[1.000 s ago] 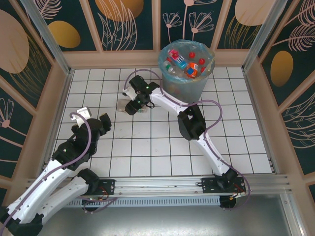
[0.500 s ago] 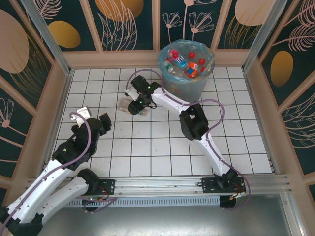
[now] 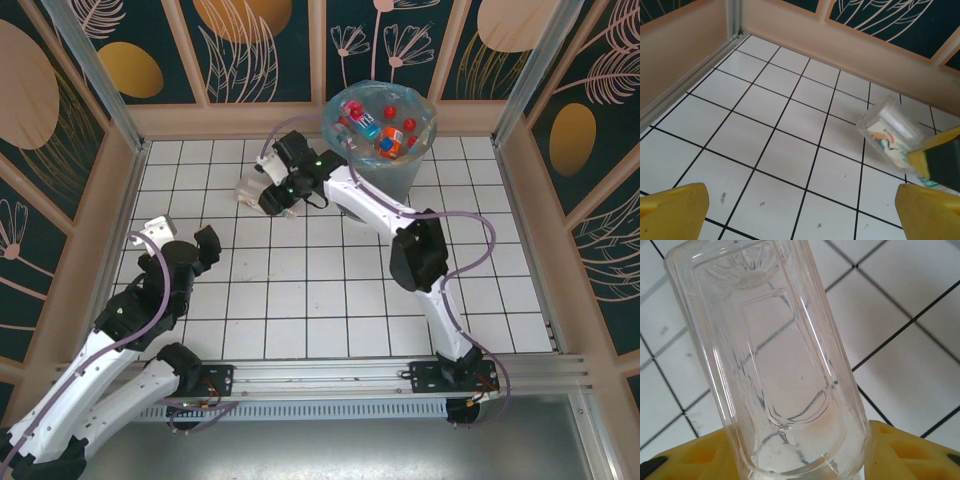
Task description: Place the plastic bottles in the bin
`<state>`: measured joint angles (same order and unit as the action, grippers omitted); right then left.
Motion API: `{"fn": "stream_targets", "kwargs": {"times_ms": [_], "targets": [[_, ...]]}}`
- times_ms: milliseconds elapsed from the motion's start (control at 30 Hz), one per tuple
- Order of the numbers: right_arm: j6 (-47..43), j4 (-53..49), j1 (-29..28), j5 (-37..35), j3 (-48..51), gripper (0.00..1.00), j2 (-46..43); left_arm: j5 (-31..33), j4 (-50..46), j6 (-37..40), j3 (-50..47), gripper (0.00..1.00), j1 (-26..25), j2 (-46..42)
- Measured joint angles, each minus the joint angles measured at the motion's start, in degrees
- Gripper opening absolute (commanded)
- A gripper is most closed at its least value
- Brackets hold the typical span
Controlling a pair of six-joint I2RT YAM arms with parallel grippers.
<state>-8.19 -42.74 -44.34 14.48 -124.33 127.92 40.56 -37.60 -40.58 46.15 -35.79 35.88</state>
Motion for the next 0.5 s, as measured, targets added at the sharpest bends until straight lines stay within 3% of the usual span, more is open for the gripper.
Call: {"fn": "stream_targets", "kwargs": {"times_ms": [267, 500], "targets": [[1.9, -1.0, 3.1, 0.0, -8.0, 0.47, -8.7, -2.0, 0.0, 1.0, 7.4, 0.86, 0.0, 6.7], [2.2, -1.7, 12.5, -1.3, -16.0, 0.47, -14.5, -10.5, 5.1, 2.0, 15.2, 0.82, 0.0, 17.2]]}}
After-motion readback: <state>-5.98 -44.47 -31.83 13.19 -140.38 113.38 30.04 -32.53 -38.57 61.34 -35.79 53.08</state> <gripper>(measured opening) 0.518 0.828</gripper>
